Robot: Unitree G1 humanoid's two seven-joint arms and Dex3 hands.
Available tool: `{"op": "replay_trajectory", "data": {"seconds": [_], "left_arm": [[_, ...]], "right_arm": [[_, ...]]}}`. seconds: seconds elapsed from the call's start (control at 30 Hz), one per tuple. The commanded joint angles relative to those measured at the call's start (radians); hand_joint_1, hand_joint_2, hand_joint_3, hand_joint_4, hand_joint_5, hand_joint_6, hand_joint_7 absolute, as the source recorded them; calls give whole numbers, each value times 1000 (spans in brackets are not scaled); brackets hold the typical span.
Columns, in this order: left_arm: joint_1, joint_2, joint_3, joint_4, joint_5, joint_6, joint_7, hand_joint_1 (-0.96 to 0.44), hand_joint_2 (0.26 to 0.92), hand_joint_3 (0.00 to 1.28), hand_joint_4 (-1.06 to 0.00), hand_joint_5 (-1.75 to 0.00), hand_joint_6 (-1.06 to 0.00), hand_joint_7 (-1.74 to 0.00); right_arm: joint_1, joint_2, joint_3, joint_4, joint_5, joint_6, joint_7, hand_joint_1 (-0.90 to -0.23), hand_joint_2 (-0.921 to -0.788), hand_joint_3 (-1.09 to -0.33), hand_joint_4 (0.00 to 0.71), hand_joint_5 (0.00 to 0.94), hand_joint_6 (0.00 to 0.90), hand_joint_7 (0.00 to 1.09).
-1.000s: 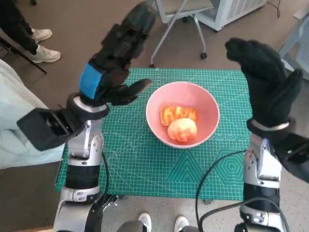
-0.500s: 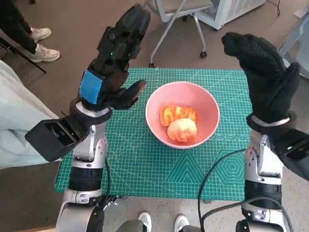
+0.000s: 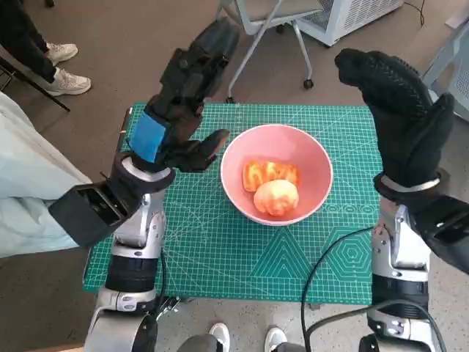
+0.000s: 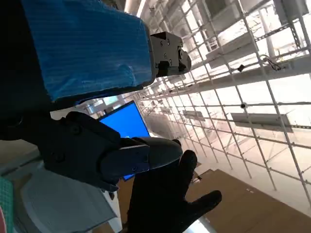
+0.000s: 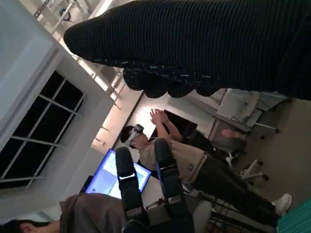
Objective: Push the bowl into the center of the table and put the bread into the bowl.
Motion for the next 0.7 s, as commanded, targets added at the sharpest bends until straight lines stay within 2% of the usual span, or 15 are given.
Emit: {"op": "replay_trajectory", "data": {"seconds": [0.03,0.43,0.7], "left_arm": [[6,-1,-7,23,-10,-27,-9,-646,921,626,-30,0,1,-259],[4,-11,2,79,-17,-100,-1,-647,921,627,-6,0,1,-257],[7,-17,7,91,-23,-129,8,-671,921,630,-9,-3,1,-237]], "right_arm": [[31,-11,-1,-4,-15,19,-10,-684,-921,-661,196,1,181,354],[33,-12,-1,-6,-32,16,-25,-680,-921,-660,196,1,181,355],[35,-9,6,-17,-54,14,-37,-676,-921,-659,194,0,179,355]]}}
